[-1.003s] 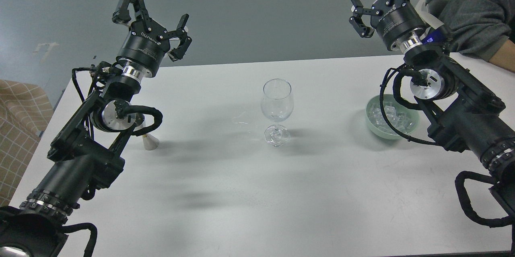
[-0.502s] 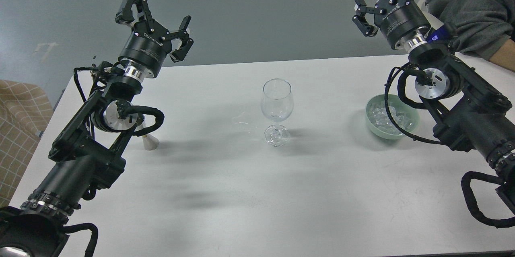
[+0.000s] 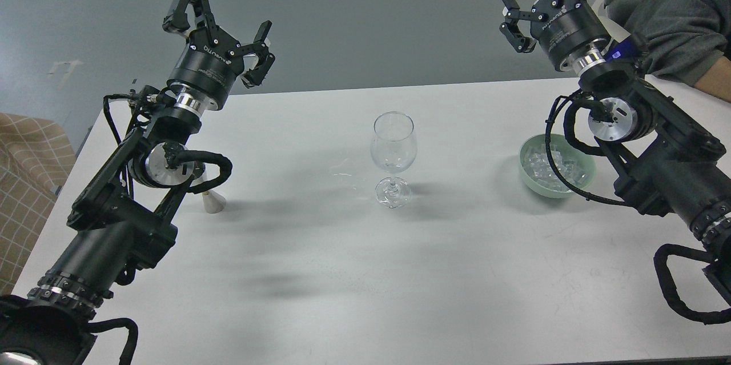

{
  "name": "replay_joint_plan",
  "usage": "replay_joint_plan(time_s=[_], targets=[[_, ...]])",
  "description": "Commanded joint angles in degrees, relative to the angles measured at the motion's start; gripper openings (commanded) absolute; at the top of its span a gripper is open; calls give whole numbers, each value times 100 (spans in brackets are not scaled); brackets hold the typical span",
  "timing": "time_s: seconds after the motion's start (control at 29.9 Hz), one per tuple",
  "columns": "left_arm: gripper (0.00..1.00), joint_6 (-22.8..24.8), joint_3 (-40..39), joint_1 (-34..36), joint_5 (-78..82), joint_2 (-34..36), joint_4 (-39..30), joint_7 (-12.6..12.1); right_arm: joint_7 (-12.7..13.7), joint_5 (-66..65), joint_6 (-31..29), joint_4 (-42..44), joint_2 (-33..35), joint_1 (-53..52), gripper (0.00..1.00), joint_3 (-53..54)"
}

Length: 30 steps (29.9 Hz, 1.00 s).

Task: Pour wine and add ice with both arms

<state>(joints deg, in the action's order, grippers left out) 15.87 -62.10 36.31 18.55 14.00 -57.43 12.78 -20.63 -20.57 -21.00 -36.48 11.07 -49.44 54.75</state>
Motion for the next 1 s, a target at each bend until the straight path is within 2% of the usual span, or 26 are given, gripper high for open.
replay_joint_plan(time_s=[0.0, 0.33, 0.54, 0.97], targets=[[99, -14, -47, -1, -1, -2, 4, 75, -3, 0, -1, 0, 0, -5, 100, 0], [99, 3, -109, -18, -45, -2, -31, 84, -3, 0, 8, 0, -8, 4, 100, 0], [99, -5, -294, -115, 8, -2, -365, 84, 6, 0, 8, 0, 9, 4, 100, 0], [99, -32, -355, -159, -1, -2, -356, 49, 6, 0, 8, 0, 0, -5, 100, 9]])
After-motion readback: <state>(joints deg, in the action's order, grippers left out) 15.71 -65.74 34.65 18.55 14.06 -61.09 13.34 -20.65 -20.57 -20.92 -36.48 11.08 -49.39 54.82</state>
